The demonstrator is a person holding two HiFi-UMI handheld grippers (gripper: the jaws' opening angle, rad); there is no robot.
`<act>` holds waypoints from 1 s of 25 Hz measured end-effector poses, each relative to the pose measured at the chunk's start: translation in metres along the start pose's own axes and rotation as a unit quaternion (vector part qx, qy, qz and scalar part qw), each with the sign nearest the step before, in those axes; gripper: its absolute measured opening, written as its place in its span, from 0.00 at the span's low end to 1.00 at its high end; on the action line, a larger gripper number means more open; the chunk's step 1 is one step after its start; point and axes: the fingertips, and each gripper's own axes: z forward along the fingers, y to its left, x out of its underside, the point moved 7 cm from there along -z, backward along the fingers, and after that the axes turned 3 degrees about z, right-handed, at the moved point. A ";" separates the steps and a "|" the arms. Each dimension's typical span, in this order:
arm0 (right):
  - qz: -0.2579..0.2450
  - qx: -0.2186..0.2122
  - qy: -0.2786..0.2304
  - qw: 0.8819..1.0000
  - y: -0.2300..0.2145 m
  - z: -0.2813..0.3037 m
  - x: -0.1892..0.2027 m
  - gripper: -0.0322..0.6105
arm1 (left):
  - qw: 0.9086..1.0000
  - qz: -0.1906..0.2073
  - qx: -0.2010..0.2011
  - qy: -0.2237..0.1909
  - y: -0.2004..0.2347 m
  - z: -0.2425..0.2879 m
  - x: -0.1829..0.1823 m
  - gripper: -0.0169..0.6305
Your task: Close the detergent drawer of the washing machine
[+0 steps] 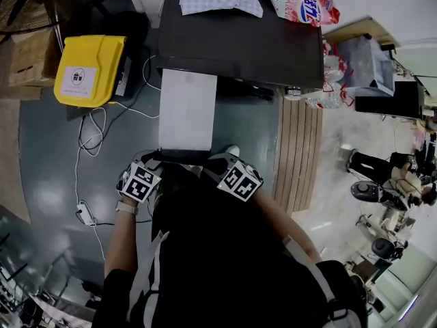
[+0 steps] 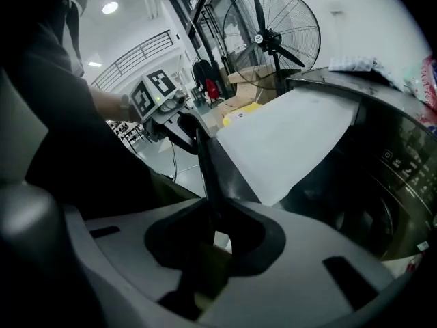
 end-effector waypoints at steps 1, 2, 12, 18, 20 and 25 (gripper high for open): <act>0.001 0.004 -0.002 1.000 0.001 -0.001 0.000 0.18 | 1.000 0.006 0.000 0.000 -0.001 -0.001 0.000 0.27; 0.001 0.008 -0.004 1.000 0.002 -0.002 -0.002 0.18 | 1.000 0.010 -0.001 0.000 -0.001 -0.002 0.000 0.27; 0.011 0.045 -0.022 0.999 -0.009 -0.017 -0.019 0.19 | 0.999 0.016 -0.011 -0.032 0.008 -0.010 -0.016 0.24; 0.020 0.064 -0.033 0.997 -0.024 -0.029 -0.030 0.20 | 0.999 0.006 -0.027 -0.044 0.014 -0.013 -0.033 0.24; 0.022 0.066 -0.036 0.997 -0.031 -0.031 -0.033 0.20 | 0.998 0.001 -0.032 -0.047 0.017 -0.012 -0.039 0.24; 0.018 0.071 -0.042 0.996 -0.052 -0.033 -0.047 0.20 | 0.997 -0.006 -0.046 -0.054 0.033 -0.006 -0.057 0.24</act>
